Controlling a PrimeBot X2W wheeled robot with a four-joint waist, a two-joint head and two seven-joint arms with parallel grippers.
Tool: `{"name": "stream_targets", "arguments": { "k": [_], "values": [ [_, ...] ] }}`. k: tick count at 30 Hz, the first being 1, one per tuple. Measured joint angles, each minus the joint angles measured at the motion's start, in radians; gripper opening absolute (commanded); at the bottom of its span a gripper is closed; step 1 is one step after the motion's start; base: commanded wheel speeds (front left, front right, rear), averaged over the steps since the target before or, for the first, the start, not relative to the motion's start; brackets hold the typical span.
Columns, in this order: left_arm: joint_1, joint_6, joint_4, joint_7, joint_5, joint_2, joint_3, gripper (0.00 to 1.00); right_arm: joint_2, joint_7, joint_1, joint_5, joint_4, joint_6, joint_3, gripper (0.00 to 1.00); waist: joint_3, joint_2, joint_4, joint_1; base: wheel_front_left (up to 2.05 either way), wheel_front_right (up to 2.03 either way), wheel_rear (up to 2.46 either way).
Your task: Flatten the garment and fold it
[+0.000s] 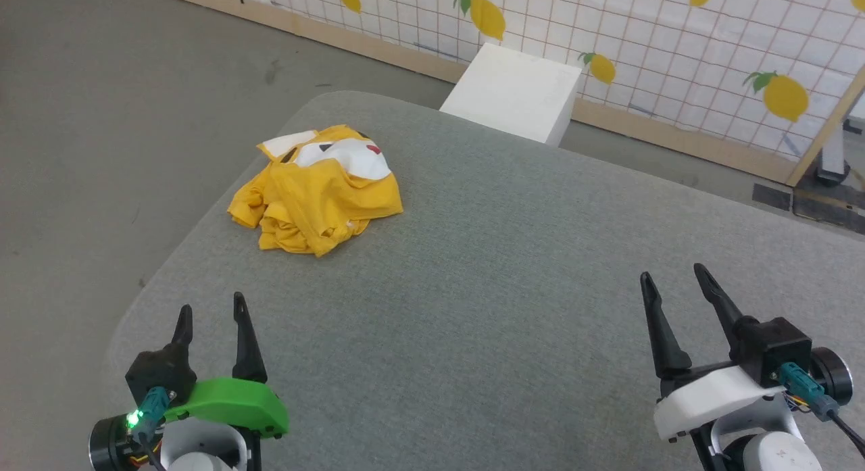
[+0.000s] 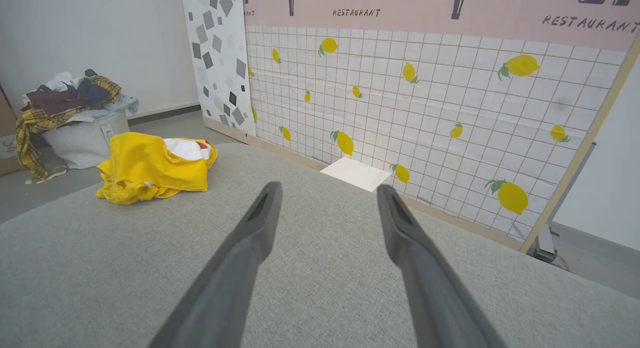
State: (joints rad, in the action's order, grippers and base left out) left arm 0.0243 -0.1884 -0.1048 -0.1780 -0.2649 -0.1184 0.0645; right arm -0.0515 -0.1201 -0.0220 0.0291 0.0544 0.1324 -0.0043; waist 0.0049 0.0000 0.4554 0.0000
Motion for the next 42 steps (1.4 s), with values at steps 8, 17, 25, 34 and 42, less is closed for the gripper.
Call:
{"name": "stream_targets", "arguments": {
  "k": [8,17,25,34,42],
  "values": [
    [0.000,-0.024,0.000,-0.011,-0.023,-0.009,0.005,1.00,0.000,-0.014,-0.005,0.006,0.002,0.000,0.002,1.00,-0.001,0.0000,0.039,0.0000,0.00,0.00,0.00],
    [-0.001,-0.043,0.000,-0.019,-0.046,-0.027,0.011,1.00,0.000,-0.026,-0.005,0.008,0.005,0.000,0.008,1.00,-0.007,0.0000,0.079,0.0000,0.00,0.00,0.00],
    [-0.001,-0.061,-0.005,-0.028,-0.075,-0.041,0.021,1.00,0.000,-0.034,-0.005,0.012,0.007,0.000,0.008,1.00,-0.012,0.0000,0.120,0.0000,0.00,0.00,0.00],
    [0.025,-0.050,-0.033,-0.026,-0.097,-0.058,0.050,1.00,0.001,-0.029,-0.019,0.012,-0.006,0.000,0.012,1.00,0.010,0.0000,0.161,0.0000,0.00,0.00,0.00],
    [0.374,0.058,-0.168,0.058,-0.147,-0.087,0.076,1.00,0.003,0.016,-0.112,-0.045,-0.061,0.000,0.035,1.00,0.105,0.0000,0.151,0.0001,0.00,0.00,0.00]
  ]
}}
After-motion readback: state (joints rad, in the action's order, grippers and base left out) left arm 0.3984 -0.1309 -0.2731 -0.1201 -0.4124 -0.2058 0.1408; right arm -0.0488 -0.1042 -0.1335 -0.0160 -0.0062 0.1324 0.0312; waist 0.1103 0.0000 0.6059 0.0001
